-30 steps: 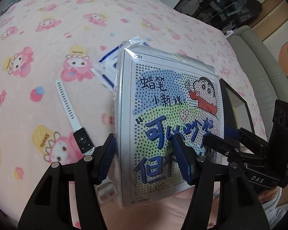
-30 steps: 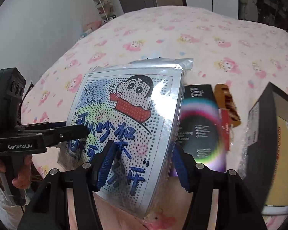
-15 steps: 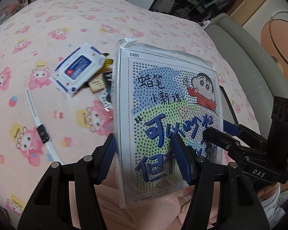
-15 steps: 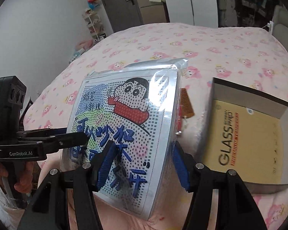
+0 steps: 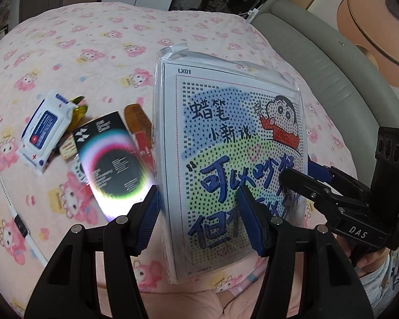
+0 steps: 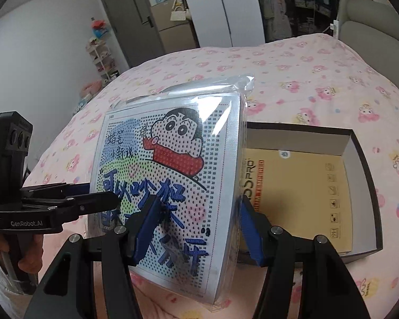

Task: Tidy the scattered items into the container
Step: 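Carry the bead-art bag with the right gripper over the open black box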

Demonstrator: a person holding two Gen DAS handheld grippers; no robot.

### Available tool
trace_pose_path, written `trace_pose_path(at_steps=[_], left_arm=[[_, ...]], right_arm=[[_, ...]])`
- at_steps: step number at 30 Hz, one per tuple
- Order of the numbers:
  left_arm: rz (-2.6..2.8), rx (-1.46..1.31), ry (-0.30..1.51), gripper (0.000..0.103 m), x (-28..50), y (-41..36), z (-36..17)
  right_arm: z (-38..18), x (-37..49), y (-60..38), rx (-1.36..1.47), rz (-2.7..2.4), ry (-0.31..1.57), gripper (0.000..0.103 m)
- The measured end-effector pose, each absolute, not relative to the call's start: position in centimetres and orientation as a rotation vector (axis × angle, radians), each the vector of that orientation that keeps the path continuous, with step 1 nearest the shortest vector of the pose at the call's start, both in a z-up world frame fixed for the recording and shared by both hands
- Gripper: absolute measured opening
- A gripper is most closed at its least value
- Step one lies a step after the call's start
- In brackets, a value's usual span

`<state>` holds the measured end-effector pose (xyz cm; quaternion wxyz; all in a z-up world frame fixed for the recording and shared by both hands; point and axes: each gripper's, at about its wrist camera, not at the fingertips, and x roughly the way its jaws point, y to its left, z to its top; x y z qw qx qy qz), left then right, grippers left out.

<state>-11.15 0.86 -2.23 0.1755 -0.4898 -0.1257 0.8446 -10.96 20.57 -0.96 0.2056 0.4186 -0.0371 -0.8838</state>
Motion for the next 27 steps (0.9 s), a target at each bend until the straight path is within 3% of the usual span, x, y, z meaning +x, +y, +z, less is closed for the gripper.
trace_pose_path(at_steps=[13,27], left_arm=[[2.342,-1.436,-0.327,0.059,-17.9,5.7,-3.6],[2.261,-1.571,-0.221,0.059,-21.3,12.8,-8.8]], right_arm=[[-2.2,-16.6,24.5,1.189,-2.517,-0.128,0.056],[-8.3,-20.6,31.8,1.4,-2.454,-0.424,0.056]])
